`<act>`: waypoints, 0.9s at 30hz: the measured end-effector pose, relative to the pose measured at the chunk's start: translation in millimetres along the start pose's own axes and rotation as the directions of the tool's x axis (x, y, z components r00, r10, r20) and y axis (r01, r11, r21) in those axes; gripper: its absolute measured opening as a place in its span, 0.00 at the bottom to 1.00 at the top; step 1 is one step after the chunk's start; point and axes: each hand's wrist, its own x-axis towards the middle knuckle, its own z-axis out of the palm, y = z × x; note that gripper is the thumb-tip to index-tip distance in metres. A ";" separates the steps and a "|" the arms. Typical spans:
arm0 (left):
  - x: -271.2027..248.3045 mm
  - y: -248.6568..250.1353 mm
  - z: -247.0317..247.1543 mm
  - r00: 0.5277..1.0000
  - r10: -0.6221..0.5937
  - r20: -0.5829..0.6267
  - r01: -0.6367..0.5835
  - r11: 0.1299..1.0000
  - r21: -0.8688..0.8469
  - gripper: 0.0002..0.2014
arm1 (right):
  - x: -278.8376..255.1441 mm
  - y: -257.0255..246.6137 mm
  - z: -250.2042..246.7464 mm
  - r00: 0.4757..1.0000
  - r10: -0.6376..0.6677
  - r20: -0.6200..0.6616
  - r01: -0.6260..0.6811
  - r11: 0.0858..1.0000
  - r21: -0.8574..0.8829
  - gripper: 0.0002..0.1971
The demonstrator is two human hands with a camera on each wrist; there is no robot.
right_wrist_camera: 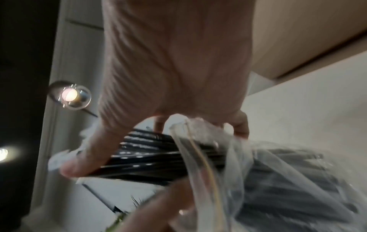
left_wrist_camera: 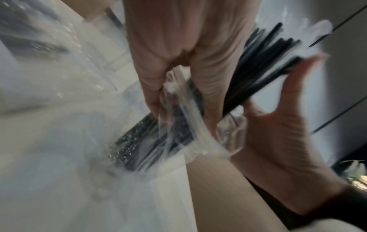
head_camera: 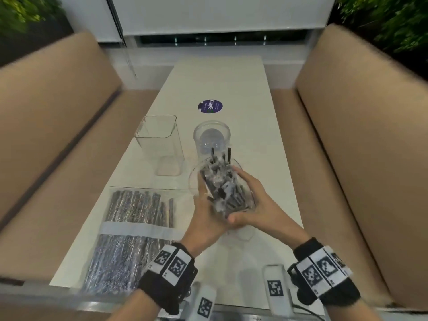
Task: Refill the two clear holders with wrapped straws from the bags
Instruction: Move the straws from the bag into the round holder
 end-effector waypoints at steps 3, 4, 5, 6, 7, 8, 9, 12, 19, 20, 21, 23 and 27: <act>-8.1 7.4 -20.4 0.984 -0.048 0.172 0.044 0.999 0.031 0.42 | 10.4 3.7 2.8 0.995 -0.008 -0.100 -0.009 0.985 -0.171 0.43; -10.2 10.9 -33.6 0.976 -0.083 0.201 0.078 0.996 0.033 0.39 | 12.6 5.5 0.2 0.993 -0.003 -0.115 -0.023 0.974 -0.226 0.38; -12.8 15.1 -47.4 0.971 -0.130 0.203 0.128 0.991 0.026 0.35 | 13.5 7.7 -3.1 0.991 0.008 -0.135 -0.042 0.965 -0.257 0.32; -12.2 15.6 -61.6 0.970 -0.179 0.163 0.183 0.983 -0.009 0.31 | 13.7 11.4 -6.3 0.987 0.030 -0.159 -0.070 0.963 -0.258 0.26; -10.6 14.1 -73.9 0.970 -0.218 0.108 0.226 0.972 -0.071 0.28 | 13.4 17.0 -8.3 0.982 0.062 -0.177 -0.105 0.964 -0.246 0.22; -7.1 9.5 -82.4 0.966 -0.253 0.062 0.259 0.958 -0.127 0.27 | 12.6 22.1 -8.7 0.979 0.087 -0.183 -0.130 0.962 -0.239 0.19; -3.3 3.4 -86.9 0.956 -0.291 0.023 0.291 0.944 -0.154 0.28 | 11.2 26.7 -7.6 0.978 0.100 -0.181 -0.144 0.959 -0.245 0.18; 8.7 -16.6 -81.6 0.911 -0.410 0.037 0.400 0.860 -0.317 0.28 | 6.1 33.8 0.6 0.983 0.120 -0.137 -0.150 0.961 -0.231 0.27; 15.1 -24.4 -47.3 0.756 -0.525 0.391 0.634 0.438 -0.637 0.25 | 3.4 21.3 13.7 0.969 0.188 -0.161 -0.195 0.980 -0.032 0.36; 16.5 -26.3 -45.7 0.758 -0.533 0.377 0.649 0.560 -0.514 0.27 | 3.1 20.3 13.9 0.963 0.188 -0.193 -0.197 0.980 -0.028 0.32; 18.8 -27.6 -46.4 0.773 -0.539 0.334 0.632 0.703 -0.326 0.32 | 2.3 20.6 13.2 0.959 0.192 -0.210 -0.201 0.979 -0.025 0.31; 23.5 -29.4 -52.6 0.864 -0.466 0.193 0.440 0.883 0.164 0.38 | -0.2 23.4 9.9 0.957 0.206 -0.206 -0.210 0.978 0.002 0.29; 30.0 -29.4 -68.9 0.934 -0.190 0.303 0.062 0.920 0.386 0.56 | -1.4 19.2 13.1 0.962 0.253 -0.107 -0.240 0.963 0.122 0.35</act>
